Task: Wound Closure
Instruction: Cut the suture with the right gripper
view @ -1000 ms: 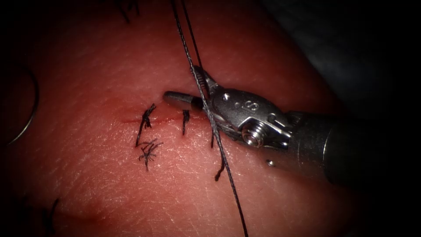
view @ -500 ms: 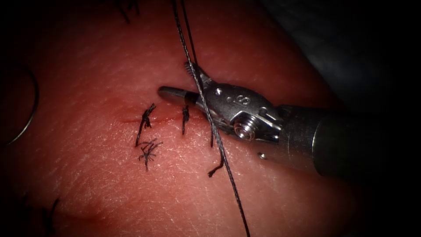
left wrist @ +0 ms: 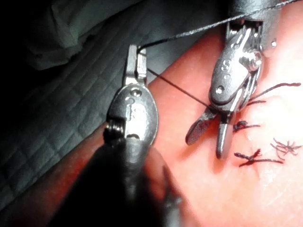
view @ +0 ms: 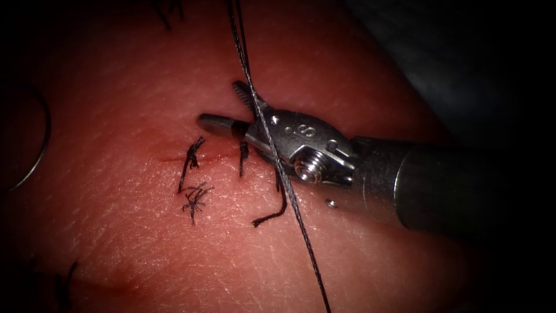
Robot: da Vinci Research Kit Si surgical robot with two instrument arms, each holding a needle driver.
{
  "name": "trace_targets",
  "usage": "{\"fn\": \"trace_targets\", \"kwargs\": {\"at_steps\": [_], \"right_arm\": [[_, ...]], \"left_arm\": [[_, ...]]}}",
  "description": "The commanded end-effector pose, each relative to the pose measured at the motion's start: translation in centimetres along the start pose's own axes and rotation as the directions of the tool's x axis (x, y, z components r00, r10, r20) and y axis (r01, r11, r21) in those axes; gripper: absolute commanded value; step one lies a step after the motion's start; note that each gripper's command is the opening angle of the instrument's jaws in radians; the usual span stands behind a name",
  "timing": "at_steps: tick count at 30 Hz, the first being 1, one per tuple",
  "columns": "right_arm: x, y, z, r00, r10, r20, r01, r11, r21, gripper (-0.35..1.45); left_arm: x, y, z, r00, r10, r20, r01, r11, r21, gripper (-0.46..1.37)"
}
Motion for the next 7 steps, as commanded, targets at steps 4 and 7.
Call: {"fn": "trace_targets", "kwargs": {"at_steps": [4,7], "right_arm": [[0.00,0.00,0.00,1.000,0.000,0.000,0.000,1.000,-0.001,0.71],[-0.01,-0.01,0.00,1.000,-0.001,0.000,0.001,1.000,0.000,0.71]], "left_arm": [[0.00,0.00,0.00,1.000,0.000,-0.001,0.000,1.000,-0.002,-0.35],[0.00,0.00,0.00,1.000,0.000,-0.002,0.000,1.000,-0.003,-0.35]]}}
